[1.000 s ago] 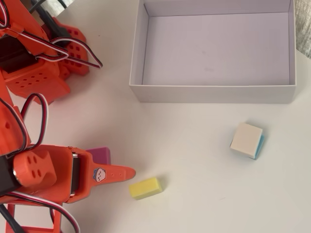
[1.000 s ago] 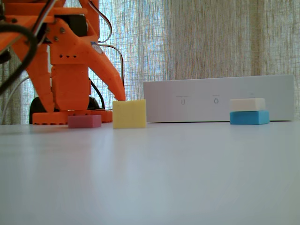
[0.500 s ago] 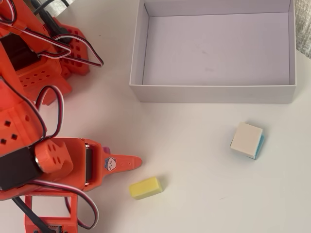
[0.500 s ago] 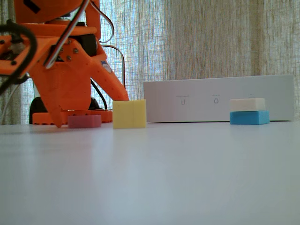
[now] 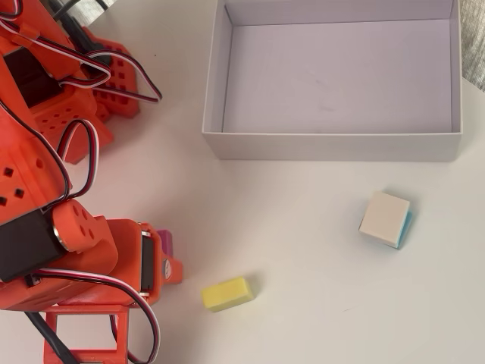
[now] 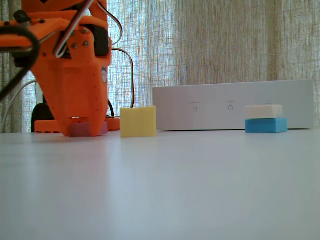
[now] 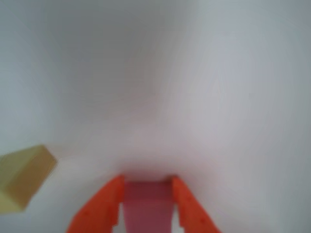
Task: Grasp the pink cuboid and put it in the bin.
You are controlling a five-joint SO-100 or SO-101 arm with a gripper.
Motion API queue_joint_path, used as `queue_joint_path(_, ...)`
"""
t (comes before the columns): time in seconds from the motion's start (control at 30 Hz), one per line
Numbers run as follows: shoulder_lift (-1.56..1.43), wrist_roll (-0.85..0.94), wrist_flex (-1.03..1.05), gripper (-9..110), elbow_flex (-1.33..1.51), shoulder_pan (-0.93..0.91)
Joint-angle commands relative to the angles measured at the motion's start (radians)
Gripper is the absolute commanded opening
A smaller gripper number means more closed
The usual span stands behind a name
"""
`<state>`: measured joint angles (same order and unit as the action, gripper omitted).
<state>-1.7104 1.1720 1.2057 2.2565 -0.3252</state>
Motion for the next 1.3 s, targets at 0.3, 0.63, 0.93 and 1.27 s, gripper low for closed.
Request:
queue_joint_path(0.3,-0.006,-0.011,-0.041,20,0.037,-0.046)
queue_joint_path(0.63,-0.057,-0.014,-0.034,22,0.026,-0.066)
queue_joint_path(0.93,-0.166,-0.020,0.083,22,0.020,-0.075)
queue_joint_path(1.27,-0.285,-0.021,0.235,-8,0.003,-0.069)
